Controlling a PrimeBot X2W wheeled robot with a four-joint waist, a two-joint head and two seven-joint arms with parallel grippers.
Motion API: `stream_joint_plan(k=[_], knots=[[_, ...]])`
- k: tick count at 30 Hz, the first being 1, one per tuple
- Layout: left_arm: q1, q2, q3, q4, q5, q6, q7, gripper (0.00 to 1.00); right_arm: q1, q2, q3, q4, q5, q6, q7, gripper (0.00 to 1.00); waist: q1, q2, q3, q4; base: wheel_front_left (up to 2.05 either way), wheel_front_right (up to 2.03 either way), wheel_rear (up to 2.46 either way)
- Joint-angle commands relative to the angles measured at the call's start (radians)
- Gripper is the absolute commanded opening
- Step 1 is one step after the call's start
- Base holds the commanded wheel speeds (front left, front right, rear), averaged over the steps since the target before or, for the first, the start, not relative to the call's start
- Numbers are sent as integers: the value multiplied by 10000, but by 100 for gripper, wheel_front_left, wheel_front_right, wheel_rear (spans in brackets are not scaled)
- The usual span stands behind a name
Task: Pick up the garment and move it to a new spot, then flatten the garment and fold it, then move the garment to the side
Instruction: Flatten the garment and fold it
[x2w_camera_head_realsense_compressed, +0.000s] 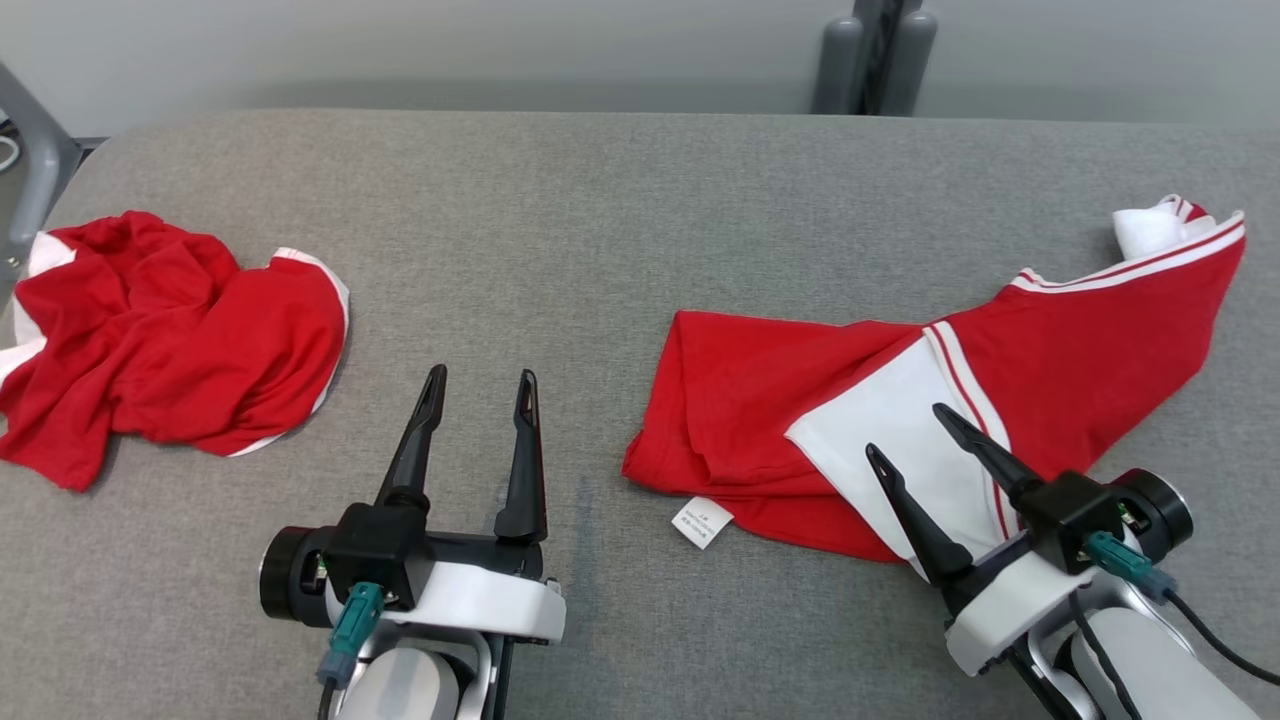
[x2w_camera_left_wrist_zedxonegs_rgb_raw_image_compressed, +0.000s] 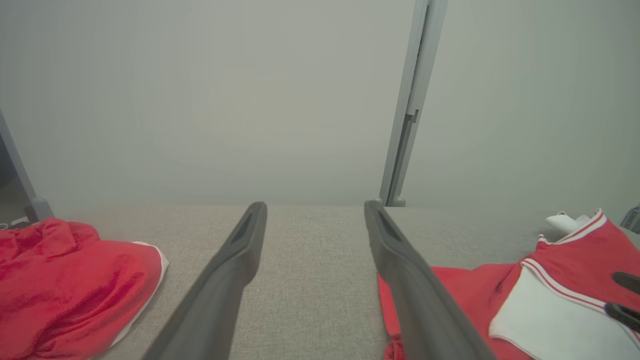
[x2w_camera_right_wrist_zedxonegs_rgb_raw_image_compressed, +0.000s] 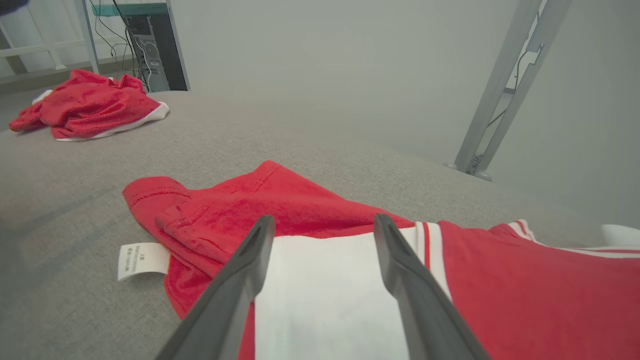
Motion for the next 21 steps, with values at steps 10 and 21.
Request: stream_joint_plan(k=[10, 21], knots=[[5, 32, -390, 64, -334, 274, 4, 100, -1032, 88, 741, 2366, 67, 0, 424, 100, 0, 0, 70, 698, 0, 0, 0], [-63, 31, -492, 25, -481, 391, 4, 100, -1286, 73, 760, 3556, 353, -4, 1145, 41, 0, 0, 153, 850, 0, 0, 0]])
